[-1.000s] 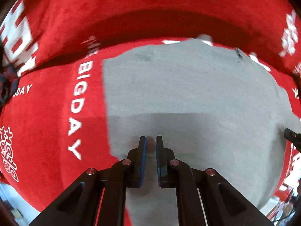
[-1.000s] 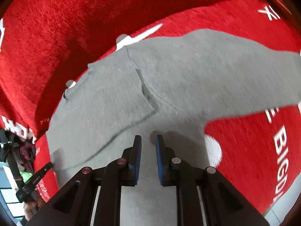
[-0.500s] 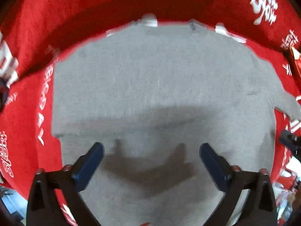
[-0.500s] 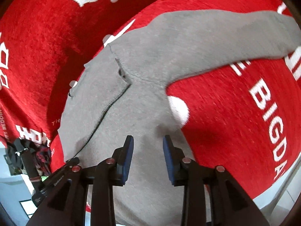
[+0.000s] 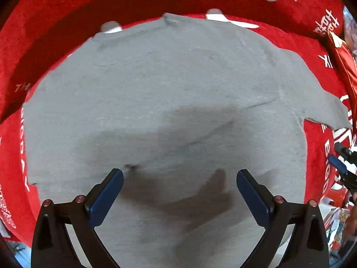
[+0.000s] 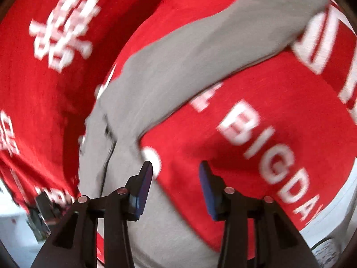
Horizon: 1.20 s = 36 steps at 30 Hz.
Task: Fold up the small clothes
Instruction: 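Grasp the other sleeve with the right gripper and fold it across the back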
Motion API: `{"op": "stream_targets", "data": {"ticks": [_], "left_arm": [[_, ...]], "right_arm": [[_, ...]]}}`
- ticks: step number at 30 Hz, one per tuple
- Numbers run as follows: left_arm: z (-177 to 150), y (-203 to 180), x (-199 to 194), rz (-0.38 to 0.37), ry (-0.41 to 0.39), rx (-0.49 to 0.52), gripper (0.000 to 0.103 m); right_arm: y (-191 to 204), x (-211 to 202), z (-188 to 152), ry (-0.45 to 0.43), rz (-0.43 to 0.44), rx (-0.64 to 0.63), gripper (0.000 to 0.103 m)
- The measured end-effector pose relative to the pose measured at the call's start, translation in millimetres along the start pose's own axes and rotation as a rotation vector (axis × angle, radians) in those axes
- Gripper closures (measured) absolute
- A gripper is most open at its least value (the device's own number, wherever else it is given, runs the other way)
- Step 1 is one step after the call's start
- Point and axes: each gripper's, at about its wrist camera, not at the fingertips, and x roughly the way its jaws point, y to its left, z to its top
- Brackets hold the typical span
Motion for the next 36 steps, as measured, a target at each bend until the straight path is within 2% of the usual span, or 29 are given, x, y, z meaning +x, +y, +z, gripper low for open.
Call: {"op": "stream_targets", "data": {"ticks": [5,10,18,25,26,27,28,29,32,36], "left_arm": [[7.0,-27.2,-0.4,-0.022,-0.016,0.012,0.002],[18.1,-54.0,1.2,-0.032,-0.035,0.017,0.002],[30.8,-85.6,10.6,-0.061,-0.047,0.023,0.002],[35.8,-87.0,10.8,-0.084,-0.067,-0.013,0.002],[36.0,-85.0,9.5,-0.082,-0.072,-0.018,0.002],[35.2,-81.8,7.8,-0.081,-0.077,-0.023,0.002],[35.4,-78.4,7.0,-0.084,-0.079,-0.033,0.002],[35.2,-74.6,6.2,-0.089,-0.078,-0.039,0.002],[34.0,-59.2,3.2,-0.101,-0.073,-0.07,0.002],[29.2,-34.4,-4.1,-0.074,-0.097,-0.096,0.002]], "right_arm": [[-52.6,-17.2,31.8,-0.086,-0.008,0.148,0.056],[-100.7,-31.6,62.4,-0.213,0.047,0.317,0.056],[-126.0,-10.9,100.5,-0.251,0.135,0.424,0.056],[-118.9,-4.7,111.3,-0.276,0.206,0.461,0.056],[-117.5,-4.3,113.3,-0.269,0.224,0.465,0.058],[-115.0,-3.4,115.9,-0.249,0.238,0.471,0.08],[-111.2,-2.4,118.1,-0.224,0.245,0.464,0.095],[-106.4,-2.8,119.9,-0.21,0.251,0.447,0.098],[-79.2,-12.6,125.1,-0.214,0.312,0.348,0.098],[-17.2,-22.1,125.2,-0.193,0.44,0.198,0.098]]}}
